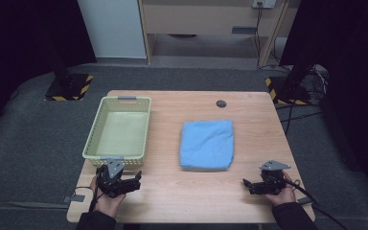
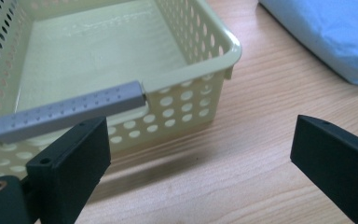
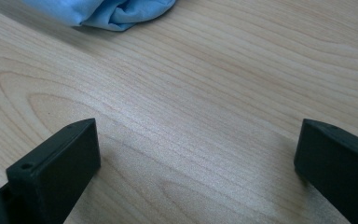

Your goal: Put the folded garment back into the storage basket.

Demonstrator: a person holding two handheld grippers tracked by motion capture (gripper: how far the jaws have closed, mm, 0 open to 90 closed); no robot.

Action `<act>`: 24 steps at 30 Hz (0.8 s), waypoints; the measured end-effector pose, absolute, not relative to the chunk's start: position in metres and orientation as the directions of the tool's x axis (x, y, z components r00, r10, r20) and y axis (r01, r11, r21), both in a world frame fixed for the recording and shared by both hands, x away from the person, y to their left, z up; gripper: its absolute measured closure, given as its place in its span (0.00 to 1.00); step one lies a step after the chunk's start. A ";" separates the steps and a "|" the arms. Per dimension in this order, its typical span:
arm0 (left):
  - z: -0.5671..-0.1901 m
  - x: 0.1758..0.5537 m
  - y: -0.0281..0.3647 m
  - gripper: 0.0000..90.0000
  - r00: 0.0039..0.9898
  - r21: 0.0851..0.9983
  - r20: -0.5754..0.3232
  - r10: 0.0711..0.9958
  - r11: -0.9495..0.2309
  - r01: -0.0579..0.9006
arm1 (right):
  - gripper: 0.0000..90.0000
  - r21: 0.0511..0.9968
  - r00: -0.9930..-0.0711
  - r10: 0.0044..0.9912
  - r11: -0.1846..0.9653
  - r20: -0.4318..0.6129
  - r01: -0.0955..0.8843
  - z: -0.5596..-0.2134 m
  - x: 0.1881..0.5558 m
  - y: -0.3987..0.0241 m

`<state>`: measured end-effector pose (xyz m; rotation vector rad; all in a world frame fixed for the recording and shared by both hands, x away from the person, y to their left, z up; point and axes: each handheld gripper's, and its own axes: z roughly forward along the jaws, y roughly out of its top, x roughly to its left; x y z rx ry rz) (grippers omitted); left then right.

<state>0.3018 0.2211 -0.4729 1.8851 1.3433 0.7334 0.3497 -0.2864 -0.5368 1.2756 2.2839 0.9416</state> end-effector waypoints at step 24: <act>-0.433 0.329 0.198 0.04 0.356 0.872 -0.007 0.934 -0.169 0.460 | 0.00 0.704 -0.524 0.851 0.365 0.012 0.609 -0.537 0.350 -0.286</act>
